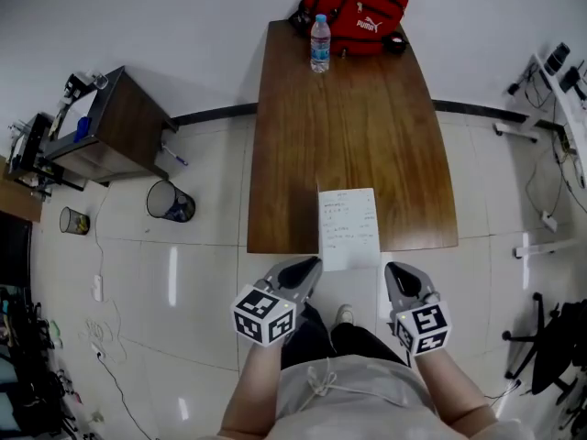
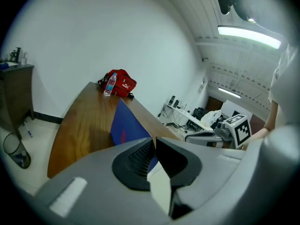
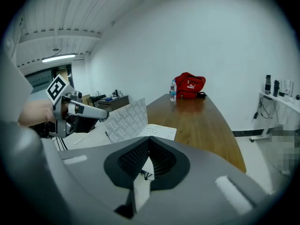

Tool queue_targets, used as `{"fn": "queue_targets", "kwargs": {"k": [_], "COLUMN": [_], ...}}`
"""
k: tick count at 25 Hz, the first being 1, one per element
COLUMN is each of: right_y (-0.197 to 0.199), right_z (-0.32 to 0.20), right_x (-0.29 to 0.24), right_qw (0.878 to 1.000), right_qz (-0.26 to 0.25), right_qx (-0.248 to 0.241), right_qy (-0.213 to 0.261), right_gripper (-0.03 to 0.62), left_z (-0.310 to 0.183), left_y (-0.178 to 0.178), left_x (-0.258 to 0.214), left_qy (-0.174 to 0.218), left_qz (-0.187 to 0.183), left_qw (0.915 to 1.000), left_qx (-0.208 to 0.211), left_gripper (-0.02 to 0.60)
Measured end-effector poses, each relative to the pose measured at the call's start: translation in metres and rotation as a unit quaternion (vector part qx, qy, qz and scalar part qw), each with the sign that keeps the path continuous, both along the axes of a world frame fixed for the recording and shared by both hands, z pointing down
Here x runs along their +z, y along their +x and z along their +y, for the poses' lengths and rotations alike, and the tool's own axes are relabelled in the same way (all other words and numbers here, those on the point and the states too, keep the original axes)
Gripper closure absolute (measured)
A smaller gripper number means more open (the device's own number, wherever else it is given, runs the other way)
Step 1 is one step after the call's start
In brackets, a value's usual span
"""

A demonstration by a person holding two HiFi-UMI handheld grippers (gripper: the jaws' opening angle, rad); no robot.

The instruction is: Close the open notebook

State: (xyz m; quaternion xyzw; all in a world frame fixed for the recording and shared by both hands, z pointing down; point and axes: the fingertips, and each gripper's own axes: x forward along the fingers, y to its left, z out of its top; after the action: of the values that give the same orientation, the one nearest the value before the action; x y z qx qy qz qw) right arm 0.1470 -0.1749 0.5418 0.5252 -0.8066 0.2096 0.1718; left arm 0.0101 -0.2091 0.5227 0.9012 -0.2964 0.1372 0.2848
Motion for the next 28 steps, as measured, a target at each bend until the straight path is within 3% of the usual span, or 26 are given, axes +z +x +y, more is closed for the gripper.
{"fn": "queue_targets", "kwargs": {"k": [5,13,19,24,28], "right_y": [0.034,0.081,0.099,0.107,0.111], "right_z": [0.022,0.053,0.057,0.052,0.053], "right_x": [0.002,0.019,0.034,0.047,0.053], "right_qw": [0.999,0.994,0.992,0.991,0.990], "right_qz": [-0.002,0.000,-0.003,-0.002,-0.002], "right_qx": [0.050,0.106,0.124,0.126,0.134], "right_qy": [-0.002,-0.027,-0.040,-0.047,-0.050], "right_gripper": [0.587,0.588,0.587,0.588,0.588], "left_z": [0.004,0.008,0.010,0.013,0.017], "left_y": [0.038,0.105,0.135,0.145,0.147], "left_x": [0.008,0.040,0.078,0.113,0.127], "left_qy": [-0.003,-0.003,-0.030,-0.012,-0.021], "left_qz": [-0.009,-0.065,-0.073,-0.135,-0.141], "left_qw": [0.9990,0.9894,0.9868,0.9772,0.9762], "left_qx": [0.044,0.130,0.142,0.163,0.163], "left_gripper": [0.549,0.549,0.548,0.537,0.524]}}
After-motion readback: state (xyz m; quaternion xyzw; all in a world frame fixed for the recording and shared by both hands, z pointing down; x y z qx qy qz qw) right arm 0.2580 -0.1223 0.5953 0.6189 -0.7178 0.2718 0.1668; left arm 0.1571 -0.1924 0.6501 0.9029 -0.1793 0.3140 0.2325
